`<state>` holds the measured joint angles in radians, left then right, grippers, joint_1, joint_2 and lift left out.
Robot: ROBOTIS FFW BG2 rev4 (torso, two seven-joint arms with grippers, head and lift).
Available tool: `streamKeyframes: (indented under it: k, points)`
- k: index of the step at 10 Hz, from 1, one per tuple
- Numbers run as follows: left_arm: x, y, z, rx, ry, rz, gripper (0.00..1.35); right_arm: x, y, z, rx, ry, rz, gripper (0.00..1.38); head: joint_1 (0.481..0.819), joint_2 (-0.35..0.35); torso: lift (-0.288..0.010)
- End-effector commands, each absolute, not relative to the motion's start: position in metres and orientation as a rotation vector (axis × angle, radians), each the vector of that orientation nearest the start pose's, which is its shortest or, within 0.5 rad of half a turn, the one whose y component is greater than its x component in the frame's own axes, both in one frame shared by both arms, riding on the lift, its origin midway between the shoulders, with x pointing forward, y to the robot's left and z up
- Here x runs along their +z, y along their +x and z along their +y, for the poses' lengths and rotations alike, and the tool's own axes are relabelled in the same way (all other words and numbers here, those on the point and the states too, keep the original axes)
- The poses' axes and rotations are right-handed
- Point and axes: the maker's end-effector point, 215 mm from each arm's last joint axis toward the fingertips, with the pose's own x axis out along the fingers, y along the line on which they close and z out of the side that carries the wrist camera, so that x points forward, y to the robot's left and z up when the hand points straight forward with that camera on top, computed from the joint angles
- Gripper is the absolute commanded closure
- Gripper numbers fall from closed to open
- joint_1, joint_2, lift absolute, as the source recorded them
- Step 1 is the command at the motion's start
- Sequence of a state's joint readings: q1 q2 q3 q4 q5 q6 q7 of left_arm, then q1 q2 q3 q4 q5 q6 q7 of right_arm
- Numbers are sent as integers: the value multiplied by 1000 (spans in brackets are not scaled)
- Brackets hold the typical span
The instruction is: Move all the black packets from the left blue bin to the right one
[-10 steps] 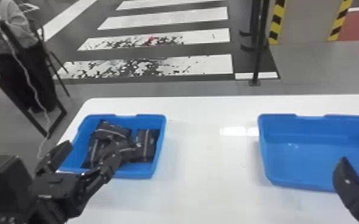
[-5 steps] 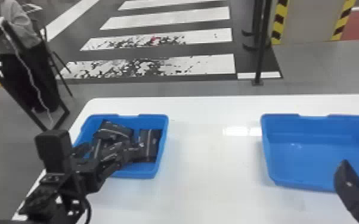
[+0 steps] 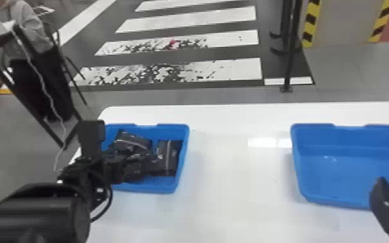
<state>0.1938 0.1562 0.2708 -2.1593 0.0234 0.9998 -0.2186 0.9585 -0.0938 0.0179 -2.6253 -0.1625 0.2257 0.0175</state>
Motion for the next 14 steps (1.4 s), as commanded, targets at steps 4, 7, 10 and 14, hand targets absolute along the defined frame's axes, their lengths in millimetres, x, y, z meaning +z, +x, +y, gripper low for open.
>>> streamKeyframes:
  k: [4, 7, 10, 14]
  points:
    - [-408, 530, 349, -58, 82, 682, 154, -265, 334, -192, 135, 123, 138, 136, 695, 216, -154]
    - [-434, 553, 334, -115, 86, 749, 156, -268, 334, -192, 137, 131, 143, 136, 695, 191, -154]
    - [-452, 570, 331, -156, 67, 787, 156, -270, 335, -191, 139, 137, 145, 136, 695, 174, -154]
    - [-482, 567, 289, -271, -104, 833, 453, -273, 337, -189, 147, 148, 148, 139, 695, 159, -154]
